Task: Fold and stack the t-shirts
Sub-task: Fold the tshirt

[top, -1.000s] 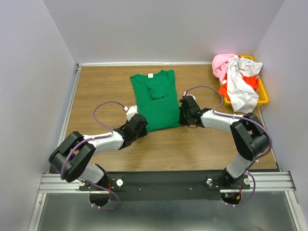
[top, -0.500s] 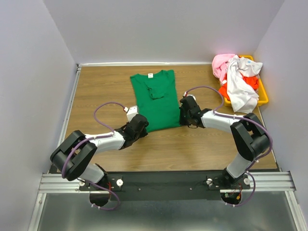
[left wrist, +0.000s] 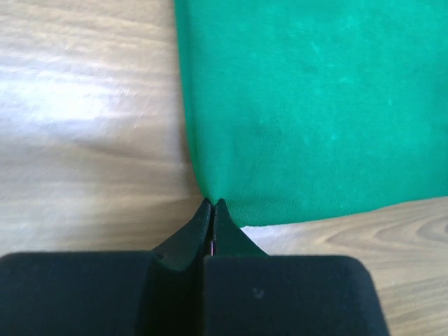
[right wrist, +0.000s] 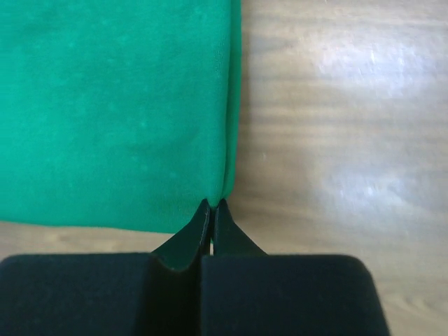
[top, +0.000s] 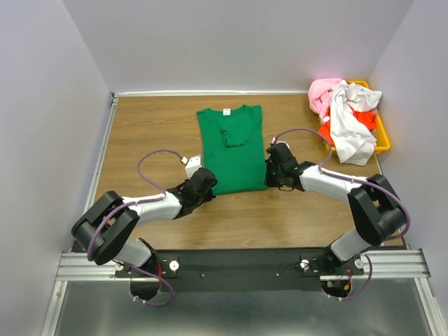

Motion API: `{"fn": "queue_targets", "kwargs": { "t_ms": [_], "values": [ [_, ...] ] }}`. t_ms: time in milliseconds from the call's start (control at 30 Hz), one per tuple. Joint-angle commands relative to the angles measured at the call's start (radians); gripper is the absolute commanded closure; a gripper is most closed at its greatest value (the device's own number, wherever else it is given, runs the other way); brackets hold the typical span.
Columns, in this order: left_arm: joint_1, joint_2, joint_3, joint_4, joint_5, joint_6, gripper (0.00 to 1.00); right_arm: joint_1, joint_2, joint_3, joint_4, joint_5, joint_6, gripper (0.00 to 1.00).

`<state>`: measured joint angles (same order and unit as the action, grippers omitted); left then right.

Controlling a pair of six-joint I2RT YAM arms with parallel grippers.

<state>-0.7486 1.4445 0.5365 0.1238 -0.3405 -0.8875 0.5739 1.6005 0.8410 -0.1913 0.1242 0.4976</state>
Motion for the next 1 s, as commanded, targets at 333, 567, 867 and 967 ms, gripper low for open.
{"fn": "queue_targets", "kwargs": {
  "t_ms": [333, 567, 867, 967],
  "values": [
    [-0.072, -0.295, 0.022, -0.306, 0.095, 0.024, 1.00, -0.003, -0.350, -0.069, -0.313, -0.057, 0.044, 1.00],
    [-0.123, -0.467, 0.054, -0.412, 0.101, -0.025, 1.00, -0.003, -0.553, -0.017, -0.470, -0.041, 0.088, 0.99],
    [-0.138, -0.486, 0.157, -0.382, 0.071, 0.013, 1.00, -0.003, -0.571, 0.112, -0.520, 0.147, 0.076, 1.00],
    [-0.135, -0.432, 0.178, -0.293, 0.054, 0.047, 1.00, -0.005, -0.512, 0.147, -0.487, 0.224, 0.050, 0.99]
  ]
}}
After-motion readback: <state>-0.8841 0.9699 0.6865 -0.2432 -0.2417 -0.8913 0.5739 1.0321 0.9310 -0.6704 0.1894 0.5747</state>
